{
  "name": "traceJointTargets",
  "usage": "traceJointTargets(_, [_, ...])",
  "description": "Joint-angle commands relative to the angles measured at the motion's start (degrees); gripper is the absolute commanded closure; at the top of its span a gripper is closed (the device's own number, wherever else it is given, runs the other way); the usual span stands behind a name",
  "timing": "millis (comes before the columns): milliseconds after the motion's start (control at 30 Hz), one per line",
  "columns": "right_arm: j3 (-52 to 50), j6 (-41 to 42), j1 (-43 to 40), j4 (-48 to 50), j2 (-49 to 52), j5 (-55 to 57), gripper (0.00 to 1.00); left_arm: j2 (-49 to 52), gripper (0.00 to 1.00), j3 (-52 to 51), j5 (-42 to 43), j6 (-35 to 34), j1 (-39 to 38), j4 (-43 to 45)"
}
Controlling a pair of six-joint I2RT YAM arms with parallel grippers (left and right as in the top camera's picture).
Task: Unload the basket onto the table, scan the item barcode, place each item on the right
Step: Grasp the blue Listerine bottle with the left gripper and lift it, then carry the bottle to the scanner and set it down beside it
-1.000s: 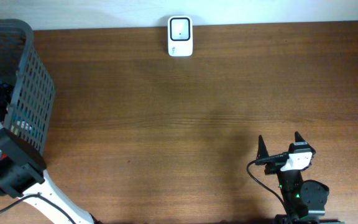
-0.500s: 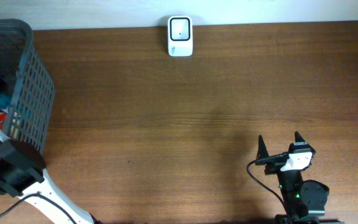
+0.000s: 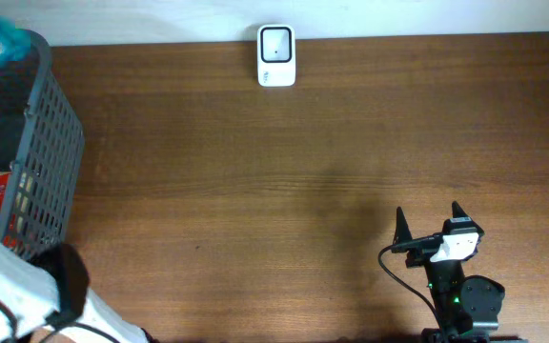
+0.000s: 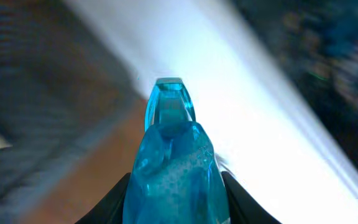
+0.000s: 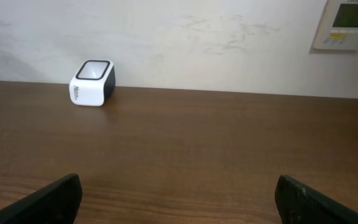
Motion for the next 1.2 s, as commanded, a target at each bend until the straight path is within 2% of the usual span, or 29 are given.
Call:
traceJointTargets(0, [-0.52,0.26,-0.17,-0.07,-0.39,0.48,0.02,-0.90,0.97,0.52,6.73,0.96,-10.84,0.44])
traceJointTargets(100, [-0.52,0.26,-0.17,-0.07,-0.37,0.48,0.02,0.33,0.97,-1.22,6.01,0.98,-21.88,0.59])
traceJointTargets(200, [-0.52,0.24,-0.17,-0.07,-0.37,0.48,0.02,2.80,0.97,-4.26,-1.38,1.03,-33.77,1.20])
traceJointTargets(400, [-0.52,0.24,-0.17,-0.07,-0.37,0.48,0.02,11.13,0.97,-11.41,-15.10,0.98,-51.89,3.65])
traceJointTargets(567, [-0.52,0.24,-0.17,-0.07,-0.39,0.48,0.02,17.42,0.96,-16.74,-22.27,0.96,-59.54,8.28])
traceJointTargets(733, [-0.52,0.26,-0.17,-0.07,-0.37,0.48,0.01,26.18,0.92,-18.93,-22.36,0.96,-65.37,10.27])
traceJointTargets(967, [-0.52,0.24,-0.17,-0.07,-0.37,0.48,0.02,34.58,0.90,-18.93,-22.43,0.90,-68.98,11.02])
traceJointTargets(1167, [-0.52,0.24,-0.17,-0.07,-0.37,0.48,0.02,36.57,0.84,-18.93,-22.45,0.90,-70.88,14.82])
